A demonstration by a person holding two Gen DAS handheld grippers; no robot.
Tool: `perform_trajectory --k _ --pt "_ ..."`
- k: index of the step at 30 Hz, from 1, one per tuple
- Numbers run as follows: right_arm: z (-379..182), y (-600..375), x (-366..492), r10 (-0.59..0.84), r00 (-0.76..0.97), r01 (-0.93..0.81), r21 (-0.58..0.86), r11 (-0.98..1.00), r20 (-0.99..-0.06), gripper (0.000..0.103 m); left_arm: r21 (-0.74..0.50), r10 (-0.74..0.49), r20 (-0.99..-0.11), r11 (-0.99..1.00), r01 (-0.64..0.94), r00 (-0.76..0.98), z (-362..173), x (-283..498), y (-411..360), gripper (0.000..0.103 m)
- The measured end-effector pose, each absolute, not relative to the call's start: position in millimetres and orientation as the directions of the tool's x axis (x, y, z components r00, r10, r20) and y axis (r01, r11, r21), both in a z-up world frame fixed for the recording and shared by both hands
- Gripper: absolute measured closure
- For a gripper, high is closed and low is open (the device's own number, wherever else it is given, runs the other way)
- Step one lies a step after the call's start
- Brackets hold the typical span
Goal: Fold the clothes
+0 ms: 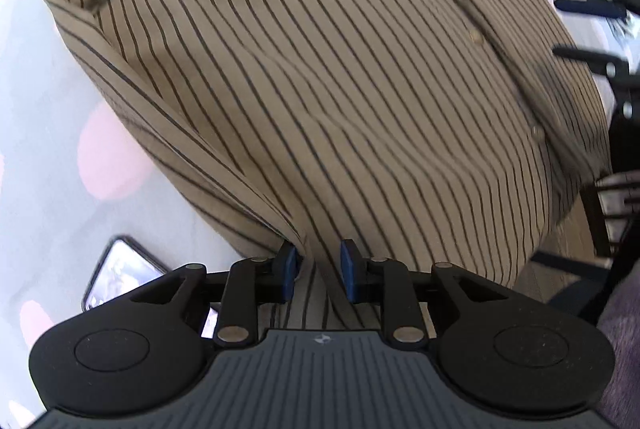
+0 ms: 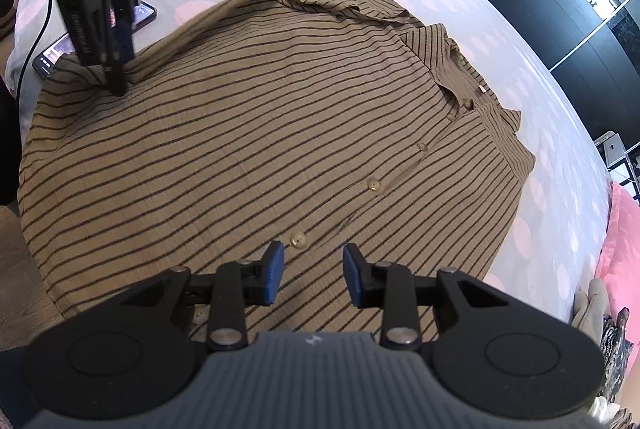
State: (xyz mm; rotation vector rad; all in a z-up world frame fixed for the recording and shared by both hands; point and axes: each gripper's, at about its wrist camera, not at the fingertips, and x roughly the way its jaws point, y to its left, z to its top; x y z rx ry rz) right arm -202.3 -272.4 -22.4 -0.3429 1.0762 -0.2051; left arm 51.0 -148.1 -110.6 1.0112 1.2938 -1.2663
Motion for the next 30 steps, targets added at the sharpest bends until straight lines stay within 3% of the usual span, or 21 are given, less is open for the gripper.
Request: perform_trajectory --k 10,11,15,23,30 --pt "-22.6 -270.1 -208.8 -0.335 0.466 -0.01 -0.384 0.923 -0.819 0.067 -0.004 -0.019 -1.0 0.062 0.998 -0.003 -116.6 47.5 -128.1 0.083" --pt "-22.5 -270.0 -209.2 -0.335 0.467 -0.01 -0.384 0.923 -0.818 0.068 -0.003 -0.01 -1.0 0.067 0.998 -0.003 -116.8 47.3 -127.6 0.088" --pt "-22.0 -269.8 -210.6 -0.341 0.469 -0.009 -0.39 0.921 -0.815 0.068 -0.079 -0.081 -0.994 0.01 0.997 -0.078 -95.9 36.6 -124.0 0.099" --pt "-21.2 -270.5 -210.4 -0.335 0.467 -0.001 -0.38 0.925 -0.818 0.069 -0.254 -0.297 -0.918 -0.066 0.965 -0.262 -50.7 19.7 -139.5 0.101" --pt "-24.6 -271.8 -210.6 -0.339 0.448 0.008 -0.376 0.927 -0.827 0.069 -0.292 -0.224 -0.928 -0.052 0.955 -0.296 -64.0 -13.9 -212.8 0.096"
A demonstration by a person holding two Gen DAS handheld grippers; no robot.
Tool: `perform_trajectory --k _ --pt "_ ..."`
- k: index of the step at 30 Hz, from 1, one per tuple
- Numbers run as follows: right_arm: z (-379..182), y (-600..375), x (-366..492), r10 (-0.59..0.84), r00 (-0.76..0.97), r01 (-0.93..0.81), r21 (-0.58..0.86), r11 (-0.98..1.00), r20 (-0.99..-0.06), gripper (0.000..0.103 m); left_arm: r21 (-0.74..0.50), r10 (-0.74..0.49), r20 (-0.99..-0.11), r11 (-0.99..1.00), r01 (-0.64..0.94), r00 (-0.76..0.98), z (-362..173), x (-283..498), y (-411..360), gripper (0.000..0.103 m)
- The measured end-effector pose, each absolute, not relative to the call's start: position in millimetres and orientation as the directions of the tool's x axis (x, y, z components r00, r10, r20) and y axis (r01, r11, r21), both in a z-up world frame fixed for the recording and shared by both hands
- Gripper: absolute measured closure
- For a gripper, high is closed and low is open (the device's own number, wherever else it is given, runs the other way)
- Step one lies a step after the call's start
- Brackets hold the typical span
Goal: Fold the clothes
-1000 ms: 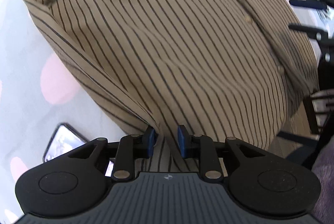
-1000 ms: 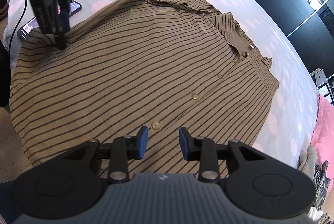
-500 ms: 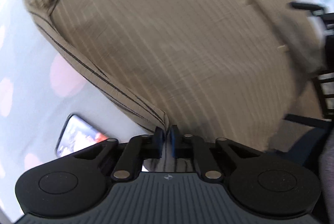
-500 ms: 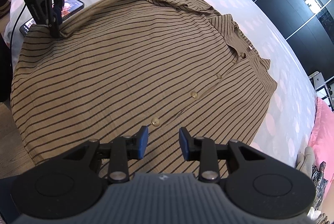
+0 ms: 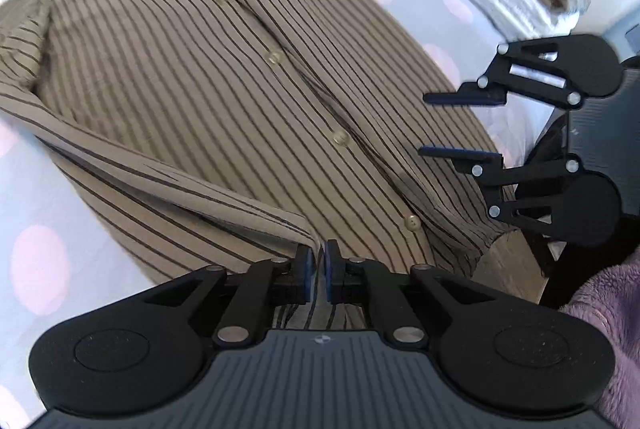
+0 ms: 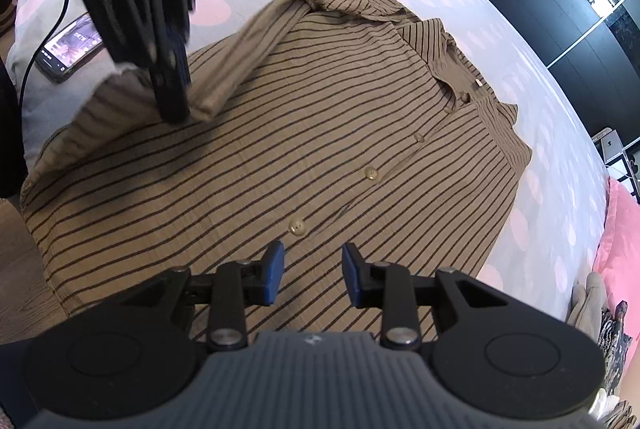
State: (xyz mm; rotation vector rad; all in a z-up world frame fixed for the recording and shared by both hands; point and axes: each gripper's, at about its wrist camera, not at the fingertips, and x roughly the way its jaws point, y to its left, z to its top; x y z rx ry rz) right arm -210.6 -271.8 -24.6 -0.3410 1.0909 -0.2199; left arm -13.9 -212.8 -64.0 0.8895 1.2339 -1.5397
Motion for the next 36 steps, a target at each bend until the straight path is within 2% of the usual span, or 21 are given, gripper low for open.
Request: perform_trajectory --k 3,8,12,15,21,24,30,36 --pt "-26.6 -274.8 -211.2 -0.344 0.437 0.016 -0.375 0.927 -0.831 0.069 -0.301 -0.128 -0.941 -0.101 0.948 -0.313 -81.5 -31.3 -223.4 0.09" --pt "-27.1 -280.4 -212.9 -0.345 0.433 0.029 -0.37 0.929 -0.833 0.069 -0.32 -0.012 -0.945 -0.173 0.931 -0.327 -102.6 -53.3 -211.0 0.089" --pt "-25.0 -281.0 -213.3 -0.318 0.44 0.033 -0.338 0.94 -0.84 0.069 -0.349 -0.04 -0.932 -0.175 0.921 -0.36 -94.4 -51.0 -195.1 0.088" --pt "-22.6 -283.8 -212.0 -0.263 0.44 0.08 -0.255 0.964 -0.858 0.069 -0.331 -0.084 -0.934 -0.163 0.929 -0.347 -82.0 -42.3 -181.9 0.086" --pt "-26.2 -274.6 -210.5 -0.161 0.43 0.126 -0.118 0.985 -0.889 0.069 -0.184 -0.164 -0.965 -0.121 0.975 -0.202 -61.1 -30.3 -161.2 0.081" --pt "-28.6 -271.3 -208.4 -0.103 0.425 0.16 -0.037 0.986 -0.899 0.069 -0.125 -0.151 -0.977 -0.154 0.98 -0.149 -67.1 -35.5 -150.6 0.077" --pt "-33.5 -262.5 -197.2 -0.001 0.441 0.176 0.085 0.981 -0.898 0.069 -0.058 -0.112 -0.99 -0.21 0.976 -0.083 -86.9 -45.7 -136.9 0.077" --pt "-51.5 -255.2 -175.9 0.068 0.405 0.181 0.153 0.972 -0.912 0.069 -0.075 -0.095 -0.991 -0.21 0.975 -0.096 -109.7 -46.8 -136.5 0.077"
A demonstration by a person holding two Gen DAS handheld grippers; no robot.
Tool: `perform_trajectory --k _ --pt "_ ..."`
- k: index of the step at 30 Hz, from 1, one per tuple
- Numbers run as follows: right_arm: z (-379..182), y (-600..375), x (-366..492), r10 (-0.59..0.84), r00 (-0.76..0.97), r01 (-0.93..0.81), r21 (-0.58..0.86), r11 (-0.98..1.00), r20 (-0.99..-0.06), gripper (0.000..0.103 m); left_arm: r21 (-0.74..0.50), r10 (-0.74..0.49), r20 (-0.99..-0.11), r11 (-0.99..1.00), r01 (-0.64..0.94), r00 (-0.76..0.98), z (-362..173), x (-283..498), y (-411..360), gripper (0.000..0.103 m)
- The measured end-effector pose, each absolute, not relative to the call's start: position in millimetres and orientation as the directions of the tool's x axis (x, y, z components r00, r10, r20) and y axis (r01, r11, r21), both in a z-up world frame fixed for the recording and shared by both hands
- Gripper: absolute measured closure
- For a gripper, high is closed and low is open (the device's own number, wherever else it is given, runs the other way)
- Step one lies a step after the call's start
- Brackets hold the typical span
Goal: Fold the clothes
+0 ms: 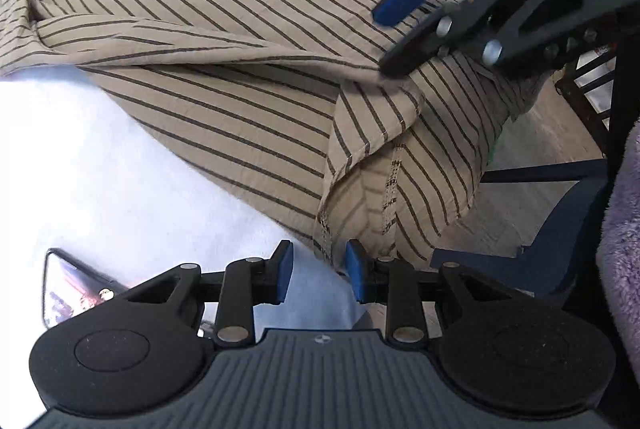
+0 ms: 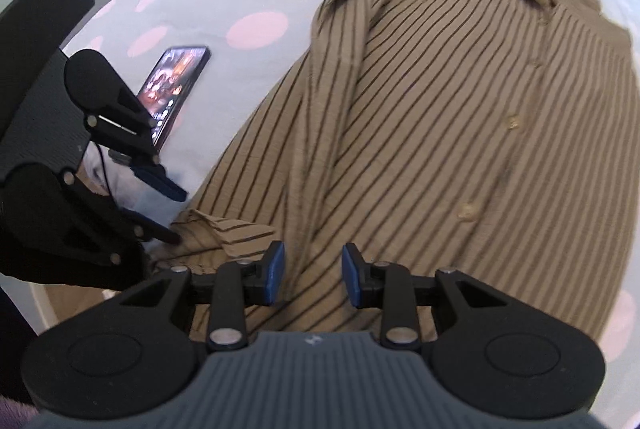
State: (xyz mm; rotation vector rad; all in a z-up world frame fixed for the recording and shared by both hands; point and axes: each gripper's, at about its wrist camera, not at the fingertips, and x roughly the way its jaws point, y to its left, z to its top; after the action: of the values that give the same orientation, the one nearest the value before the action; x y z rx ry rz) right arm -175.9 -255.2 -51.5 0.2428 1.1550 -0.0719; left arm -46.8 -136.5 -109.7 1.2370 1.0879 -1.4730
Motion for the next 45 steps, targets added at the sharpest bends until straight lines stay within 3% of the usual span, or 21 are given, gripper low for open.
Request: perform_trajectory --k 3,5,6,10,18,20,21,24,30,35,45 --pt "-63.8 -252.0 -165.1 0.078 0.368 0.187 0.156 0.97 -0.927 0.071 -0.08 -0.109 -0.988 -0.225 0.971 -0.107 -112.4 -52.3 -137.2 0.077" --pt "-68.3 -251.6 -161.7 0.083 0.351 0.197 0.16 0.967 -0.933 0.095 -0.099 -0.103 -0.987 -0.242 0.965 -0.127 -108.9 -56.6 -135.7 0.082" --pt "-68.7 -253.0 -162.1 0.084 0.346 0.209 0.164 0.964 -0.935 0.096 -0.108 -0.1 -0.986 -0.251 0.962 -0.137 -107.2 -58.8 -134.9 0.09" --pt "-65.0 -263.1 -166.4 0.08 0.351 0.266 0.181 0.947 -0.933 0.1 -0.158 -0.087 -0.978 -0.29 0.944 -0.191 -94.8 -69.2 -127.5 0.1" --pt "-65.5 -270.1 -171.1 0.076 0.327 0.309 0.183 0.933 -0.942 0.099 -0.23 -0.001 -0.969 -0.352 0.907 -0.246 -94.5 -100.9 -109.9 0.1" --pt "-64.5 -271.9 -173.1 0.088 0.334 0.306 0.196 0.932 -0.938 0.093 -0.213 -0.01 -0.974 -0.323 0.922 -0.228 -91.6 -98.2 -105.3 0.1" --pt "-63.5 -272.5 -173.8 0.091 0.339 0.303 0.2 0.932 -0.936 0.092 -0.218 -0.02 -0.972 -0.297 0.93 -0.234 -87.6 -92.3 -105.4 0.096" --pt "-58.0 -274.0 -174.4 0.095 0.363 0.289 0.208 0.935 -0.927 0.074 -0.24 -0.082 -0.962 -0.196 0.951 -0.26 -68.0 -64.3 -109.6 0.082" --pt "-51.2 -269.4 -170.0 0.069 0.39 0.269 0.186 0.945 -0.918 0.074 -0.225 -0.204 -0.954 -0.005 0.974 -0.221 -34.5 3.6 -126.5 0.074" --pt "-61.0 -266.9 -163.0 0.054 0.35 0.288 0.162 0.944 -0.935 0.074 -0.144 -0.245 -0.964 0.171 0.975 -0.099 -16.3 74.3 -161.6 0.074" --pt "-84.3 -281.9 -146.0 0.072 0.218 0.377 0.152 0.914 -0.973 0.081 -0.096 -0.31 -0.95 0.396 0.913 0.034 -6.6 209.4 -254.5 0.074"
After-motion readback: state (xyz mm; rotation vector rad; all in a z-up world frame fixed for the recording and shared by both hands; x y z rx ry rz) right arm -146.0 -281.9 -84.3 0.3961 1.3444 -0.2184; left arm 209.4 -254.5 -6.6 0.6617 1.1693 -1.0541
